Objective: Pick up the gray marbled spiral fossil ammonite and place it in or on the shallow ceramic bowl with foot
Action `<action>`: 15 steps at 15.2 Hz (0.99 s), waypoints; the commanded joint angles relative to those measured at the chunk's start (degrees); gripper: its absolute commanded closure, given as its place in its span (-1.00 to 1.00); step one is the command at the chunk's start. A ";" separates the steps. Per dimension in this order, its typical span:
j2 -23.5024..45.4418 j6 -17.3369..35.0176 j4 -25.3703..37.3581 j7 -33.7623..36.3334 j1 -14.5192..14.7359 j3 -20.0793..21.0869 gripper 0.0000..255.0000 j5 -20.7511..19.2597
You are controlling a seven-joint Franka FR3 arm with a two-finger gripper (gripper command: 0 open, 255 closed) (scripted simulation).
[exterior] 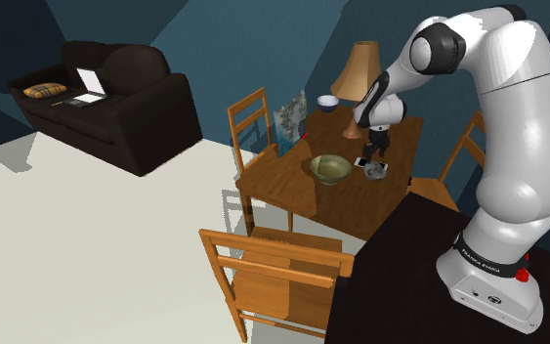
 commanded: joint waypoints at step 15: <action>3.78 2.83 0.98 -0.97 -1.31 1.34 1.00 1.33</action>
